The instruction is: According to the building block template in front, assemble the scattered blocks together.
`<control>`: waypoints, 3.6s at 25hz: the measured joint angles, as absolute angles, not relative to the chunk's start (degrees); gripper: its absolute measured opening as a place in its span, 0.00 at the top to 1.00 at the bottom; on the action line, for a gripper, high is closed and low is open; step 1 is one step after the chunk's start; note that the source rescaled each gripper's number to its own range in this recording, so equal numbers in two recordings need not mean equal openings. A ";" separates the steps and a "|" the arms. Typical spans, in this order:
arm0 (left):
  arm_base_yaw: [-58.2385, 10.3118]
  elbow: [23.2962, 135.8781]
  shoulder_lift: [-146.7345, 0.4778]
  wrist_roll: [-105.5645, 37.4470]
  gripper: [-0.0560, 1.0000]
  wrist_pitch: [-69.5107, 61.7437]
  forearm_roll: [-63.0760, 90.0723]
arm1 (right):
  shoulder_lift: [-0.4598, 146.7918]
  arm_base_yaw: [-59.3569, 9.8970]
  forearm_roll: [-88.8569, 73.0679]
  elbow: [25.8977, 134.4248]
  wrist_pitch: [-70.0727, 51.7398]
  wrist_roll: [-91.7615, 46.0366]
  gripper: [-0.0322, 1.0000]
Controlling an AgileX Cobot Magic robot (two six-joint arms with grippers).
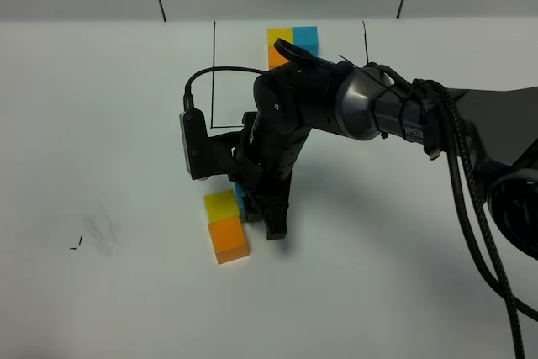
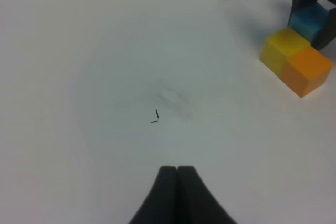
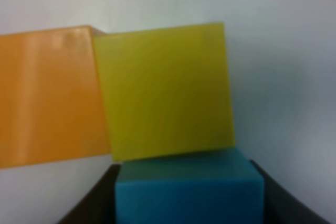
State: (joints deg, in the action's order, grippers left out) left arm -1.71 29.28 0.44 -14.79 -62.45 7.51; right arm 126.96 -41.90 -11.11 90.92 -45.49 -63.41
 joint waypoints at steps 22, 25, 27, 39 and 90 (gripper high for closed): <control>-1.71 29.28 0.44 -14.97 0.95 -62.45 7.51 | 129.01 -41.90 -11.62 91.23 -43.64 -61.80 0.46; -1.71 29.28 0.44 -14.97 0.95 -62.45 7.51 | 129.07 -41.90 -11.62 91.34 -43.50 -61.38 0.46; -1.71 29.28 0.44 -14.97 0.95 -62.45 7.51 | 129.07 -41.90 -11.62 91.34 -43.50 -61.10 0.46; -1.71 29.28 0.44 -14.97 0.95 -62.45 7.51 | 129.07 -41.90 -11.51 91.34 -43.50 -60.33 0.46; -1.71 29.28 0.44 -14.86 0.95 -62.45 7.51 | 120.11 -39.83 -3.43 91.42 -50.34 -4.85 0.97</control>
